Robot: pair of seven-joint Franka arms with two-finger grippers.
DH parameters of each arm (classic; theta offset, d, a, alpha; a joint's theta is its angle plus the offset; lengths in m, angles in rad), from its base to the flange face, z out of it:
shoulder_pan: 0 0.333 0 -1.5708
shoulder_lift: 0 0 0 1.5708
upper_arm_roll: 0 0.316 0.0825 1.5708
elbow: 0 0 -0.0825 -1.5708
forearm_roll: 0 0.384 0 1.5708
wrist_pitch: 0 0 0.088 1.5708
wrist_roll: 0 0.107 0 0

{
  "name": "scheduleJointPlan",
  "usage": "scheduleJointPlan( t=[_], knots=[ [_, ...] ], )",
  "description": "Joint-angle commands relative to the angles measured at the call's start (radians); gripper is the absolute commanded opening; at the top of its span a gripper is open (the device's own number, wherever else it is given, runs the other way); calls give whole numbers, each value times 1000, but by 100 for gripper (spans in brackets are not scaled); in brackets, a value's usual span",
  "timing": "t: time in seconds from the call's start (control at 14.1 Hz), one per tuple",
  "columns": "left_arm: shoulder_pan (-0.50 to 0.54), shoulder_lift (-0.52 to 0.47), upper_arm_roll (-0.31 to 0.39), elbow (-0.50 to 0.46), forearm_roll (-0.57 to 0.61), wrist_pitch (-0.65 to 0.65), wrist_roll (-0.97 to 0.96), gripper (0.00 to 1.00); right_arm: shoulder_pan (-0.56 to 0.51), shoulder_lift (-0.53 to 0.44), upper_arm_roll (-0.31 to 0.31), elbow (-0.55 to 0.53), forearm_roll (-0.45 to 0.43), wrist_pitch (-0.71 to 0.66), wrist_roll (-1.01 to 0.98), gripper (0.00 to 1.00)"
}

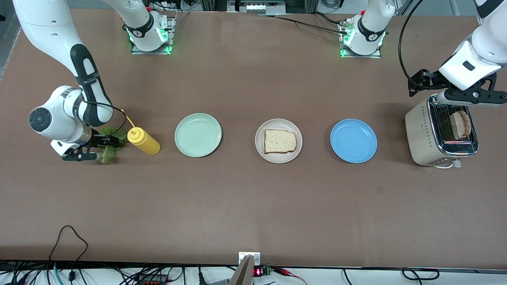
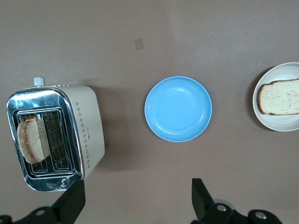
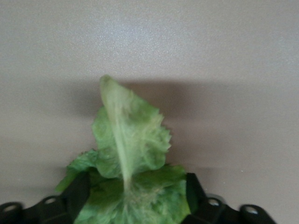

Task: Make sandwich in beige plate with both arms
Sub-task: 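Grasp the lettuce leaf with the right gripper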

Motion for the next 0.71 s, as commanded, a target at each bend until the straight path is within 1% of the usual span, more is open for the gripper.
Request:
scheduleJointPlan(
  t=[0.0,0.07,0.14,0.28,0.43,0.64],
  knots=[
    [-4,10,1,29,-5,-24,-9,100,-21,-16,21,-20,-3,17,-8,52],
    [-4,10,1,29,-7,-24,-9,100,-22,-16,21,-20,-3,17,-20,39],
    [-4,10,1,29,-7,-24,-9,100,-24,-16,21,-20,-3,17,-27,30],
    [-4,10,1,30,-7,-24,-9,100,-24,-18,21,-19,-3,16,-31,18],
    [-4,10,1,29,-5,-24,-9,100,-24,-24,33,-11,-3,8,-57,12],
    [-4,10,1,29,-5,-24,-9,100,-25,-67,35,0,-4,-1,-126,10]
  ],
)
